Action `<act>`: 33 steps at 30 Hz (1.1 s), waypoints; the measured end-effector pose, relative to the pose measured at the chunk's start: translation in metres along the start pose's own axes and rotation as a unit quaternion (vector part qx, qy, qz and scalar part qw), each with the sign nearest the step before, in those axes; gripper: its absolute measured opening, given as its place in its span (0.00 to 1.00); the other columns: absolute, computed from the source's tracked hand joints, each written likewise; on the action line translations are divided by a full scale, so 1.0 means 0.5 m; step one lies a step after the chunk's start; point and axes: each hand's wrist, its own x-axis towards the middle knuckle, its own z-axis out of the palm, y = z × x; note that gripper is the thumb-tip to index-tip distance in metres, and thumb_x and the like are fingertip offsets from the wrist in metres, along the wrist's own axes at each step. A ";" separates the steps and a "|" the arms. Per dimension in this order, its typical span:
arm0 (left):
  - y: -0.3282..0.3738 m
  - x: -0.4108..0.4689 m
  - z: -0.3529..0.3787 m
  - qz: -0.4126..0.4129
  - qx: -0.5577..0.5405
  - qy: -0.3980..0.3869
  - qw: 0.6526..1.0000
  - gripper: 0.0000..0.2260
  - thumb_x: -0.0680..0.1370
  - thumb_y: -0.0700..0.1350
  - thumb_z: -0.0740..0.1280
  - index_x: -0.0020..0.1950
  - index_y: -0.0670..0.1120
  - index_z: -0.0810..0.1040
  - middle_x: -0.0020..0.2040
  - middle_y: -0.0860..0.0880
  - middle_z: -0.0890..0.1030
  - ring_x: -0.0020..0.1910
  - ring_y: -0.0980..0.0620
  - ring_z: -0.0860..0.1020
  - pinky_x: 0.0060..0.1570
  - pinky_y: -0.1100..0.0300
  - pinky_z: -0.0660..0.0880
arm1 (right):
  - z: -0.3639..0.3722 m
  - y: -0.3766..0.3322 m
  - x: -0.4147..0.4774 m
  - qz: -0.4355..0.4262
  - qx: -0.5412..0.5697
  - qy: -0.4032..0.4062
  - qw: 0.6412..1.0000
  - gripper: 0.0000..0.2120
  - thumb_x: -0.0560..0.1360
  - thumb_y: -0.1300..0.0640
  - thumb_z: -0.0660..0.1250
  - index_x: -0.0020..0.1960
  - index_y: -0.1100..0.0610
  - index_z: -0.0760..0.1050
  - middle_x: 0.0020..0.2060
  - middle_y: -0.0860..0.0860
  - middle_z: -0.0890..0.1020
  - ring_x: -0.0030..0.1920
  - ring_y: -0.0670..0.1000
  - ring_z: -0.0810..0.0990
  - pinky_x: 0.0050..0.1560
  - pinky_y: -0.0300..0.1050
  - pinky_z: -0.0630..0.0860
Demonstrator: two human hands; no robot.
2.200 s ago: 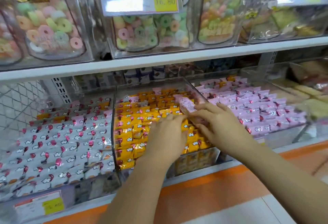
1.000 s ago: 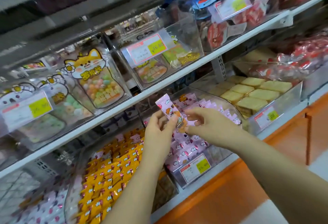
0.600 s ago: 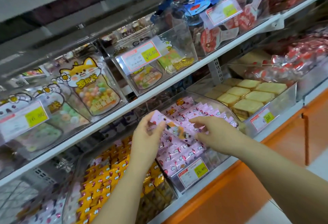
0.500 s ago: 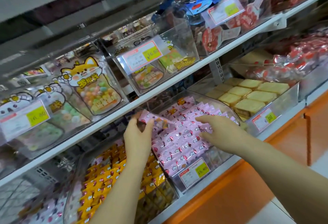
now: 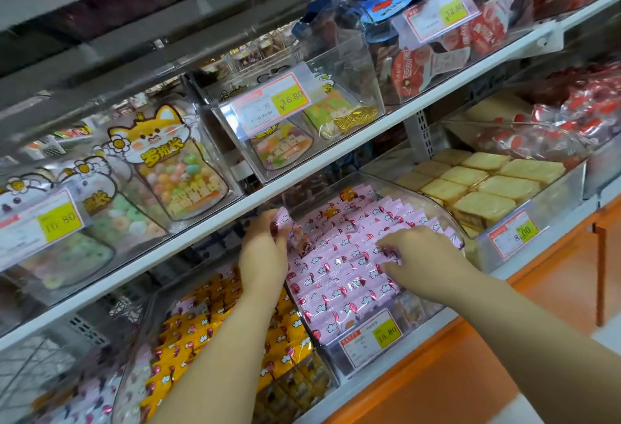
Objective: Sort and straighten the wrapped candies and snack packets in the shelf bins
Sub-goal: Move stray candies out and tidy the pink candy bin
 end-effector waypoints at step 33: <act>-0.009 0.078 0.051 0.060 0.253 -0.340 0.904 0.18 0.78 0.36 0.58 0.67 0.47 0.73 0.61 0.46 0.76 0.51 0.48 0.76 0.47 0.60 0.74 | -0.005 0.007 0.004 -0.008 0.034 0.017 0.999 0.16 0.77 0.50 0.62 0.64 0.47 0.74 0.57 0.46 0.80 0.54 0.49 0.77 0.54 0.43 0.72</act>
